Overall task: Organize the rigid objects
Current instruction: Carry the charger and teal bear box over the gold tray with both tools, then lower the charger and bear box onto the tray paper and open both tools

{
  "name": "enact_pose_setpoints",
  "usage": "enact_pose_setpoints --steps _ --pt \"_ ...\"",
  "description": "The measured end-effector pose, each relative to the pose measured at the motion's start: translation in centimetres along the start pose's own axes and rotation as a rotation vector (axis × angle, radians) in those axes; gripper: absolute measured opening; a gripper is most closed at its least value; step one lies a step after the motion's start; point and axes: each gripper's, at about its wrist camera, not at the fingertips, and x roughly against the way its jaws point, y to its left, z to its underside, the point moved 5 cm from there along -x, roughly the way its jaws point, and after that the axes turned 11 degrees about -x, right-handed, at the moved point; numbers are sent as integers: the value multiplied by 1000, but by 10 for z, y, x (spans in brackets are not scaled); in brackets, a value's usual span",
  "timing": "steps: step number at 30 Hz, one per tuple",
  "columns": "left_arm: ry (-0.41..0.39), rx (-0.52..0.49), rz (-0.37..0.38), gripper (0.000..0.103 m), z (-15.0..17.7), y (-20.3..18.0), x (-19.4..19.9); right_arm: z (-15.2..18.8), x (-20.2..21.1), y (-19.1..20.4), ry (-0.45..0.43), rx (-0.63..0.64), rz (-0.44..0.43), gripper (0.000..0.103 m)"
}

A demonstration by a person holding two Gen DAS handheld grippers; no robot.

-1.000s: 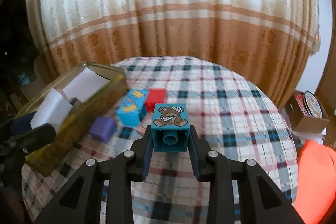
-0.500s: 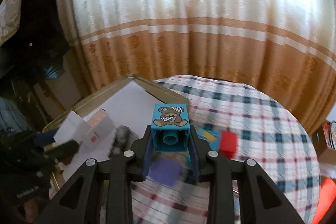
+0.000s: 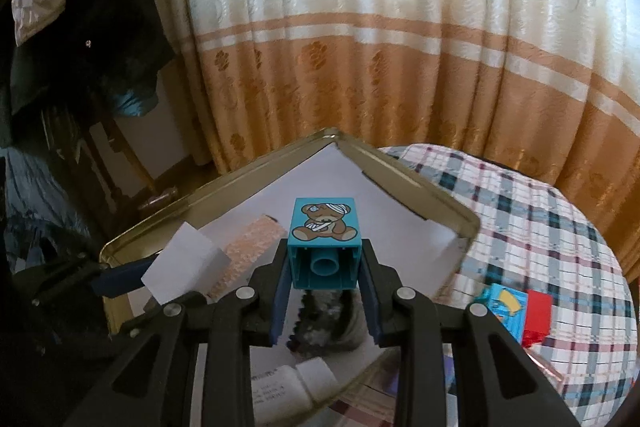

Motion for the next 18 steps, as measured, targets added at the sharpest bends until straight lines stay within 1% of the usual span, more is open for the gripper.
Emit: enact_pose_setpoints --steps 7,13,15,17,18 --pt "7 0 -7 40 3 1 -4 7 -9 5 23 6 -9 34" --pt "8 -2 -9 40 3 2 -4 6 -13 8 28 13 -11 34" --pt "13 8 -8 40 3 3 -4 7 -13 9 37 9 -27 35" --pt "18 15 -18 45 2 4 -4 7 -9 8 30 -2 -27 39" --pt "16 16 -20 53 2 3 -3 7 -5 7 25 -11 -32 41"
